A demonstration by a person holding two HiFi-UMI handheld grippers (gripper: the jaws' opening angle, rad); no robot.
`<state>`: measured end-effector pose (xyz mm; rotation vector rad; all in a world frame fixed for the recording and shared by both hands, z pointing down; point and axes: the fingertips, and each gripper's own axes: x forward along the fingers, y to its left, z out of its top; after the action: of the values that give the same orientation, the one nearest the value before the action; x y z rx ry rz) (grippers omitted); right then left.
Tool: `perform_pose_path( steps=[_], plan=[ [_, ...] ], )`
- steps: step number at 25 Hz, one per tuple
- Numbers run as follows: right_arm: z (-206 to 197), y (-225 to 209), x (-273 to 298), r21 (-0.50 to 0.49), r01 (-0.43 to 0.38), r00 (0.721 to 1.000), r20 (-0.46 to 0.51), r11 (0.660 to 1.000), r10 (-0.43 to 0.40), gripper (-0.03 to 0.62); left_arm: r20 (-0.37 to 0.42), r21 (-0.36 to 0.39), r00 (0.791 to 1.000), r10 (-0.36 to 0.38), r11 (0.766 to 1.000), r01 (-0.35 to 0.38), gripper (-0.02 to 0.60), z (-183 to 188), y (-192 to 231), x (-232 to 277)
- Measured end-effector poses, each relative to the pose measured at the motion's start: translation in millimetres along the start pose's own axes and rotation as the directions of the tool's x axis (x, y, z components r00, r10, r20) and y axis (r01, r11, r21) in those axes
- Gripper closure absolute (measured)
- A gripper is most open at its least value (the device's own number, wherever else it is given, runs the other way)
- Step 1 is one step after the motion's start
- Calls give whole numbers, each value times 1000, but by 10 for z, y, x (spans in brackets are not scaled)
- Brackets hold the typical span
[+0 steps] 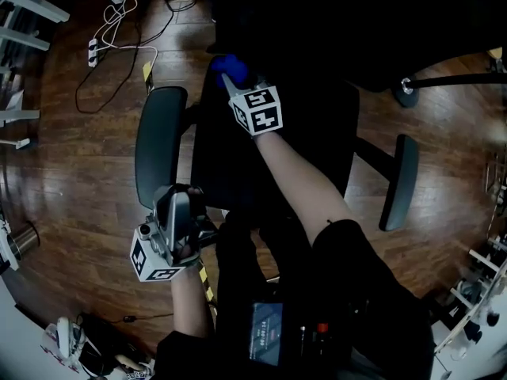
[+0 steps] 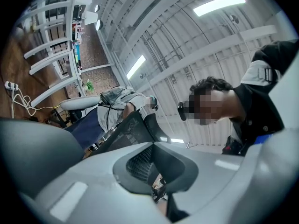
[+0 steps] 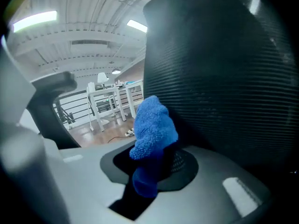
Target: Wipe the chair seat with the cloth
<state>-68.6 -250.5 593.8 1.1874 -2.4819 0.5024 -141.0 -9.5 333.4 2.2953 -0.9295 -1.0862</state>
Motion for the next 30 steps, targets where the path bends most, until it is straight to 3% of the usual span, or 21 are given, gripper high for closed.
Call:
perform_pose_path(
  steps=[5,9,12,15,18,23,27,30],
  plan=[
    [-292,170,338,-21,-49,994,-99,999,47,499,-1,3,1000,6,1000,-6,588,-40,54,-57],
    [-397,160,333,-18,-44,993,-110,999,42,499,1,0,1000,18,1000,-18,588,-50,71,-101],
    [-448,-101,222,-41,29,990,-134,999,-34,499,-1,5,1000,9,1000,-9,588,-41,54,-68],
    [-655,-625,-107,1,156,975,-159,988,-154,499,-14,4,1000,3,1000,-3,588,-59,38,-45],
    [-899,-1275,-711,38,307,939,-175,951,-296,499,-28,0,1000,-8,1000,8,588,-78,23,5],
    [-1173,-2276,-1859,75,520,845,-188,851,-500,499,-67,-12,997,-32,999,31,588,-190,-19,106],
    [-1218,-2644,-2293,99,599,794,-205,795,-573,499,-86,-17,996,-38,999,36,588,-213,-30,109],
    [-1203,-2690,-2338,101,609,788,-195,787,-585,499,-78,-16,996,-34,999,32,588,-194,-36,120]
  ],
)
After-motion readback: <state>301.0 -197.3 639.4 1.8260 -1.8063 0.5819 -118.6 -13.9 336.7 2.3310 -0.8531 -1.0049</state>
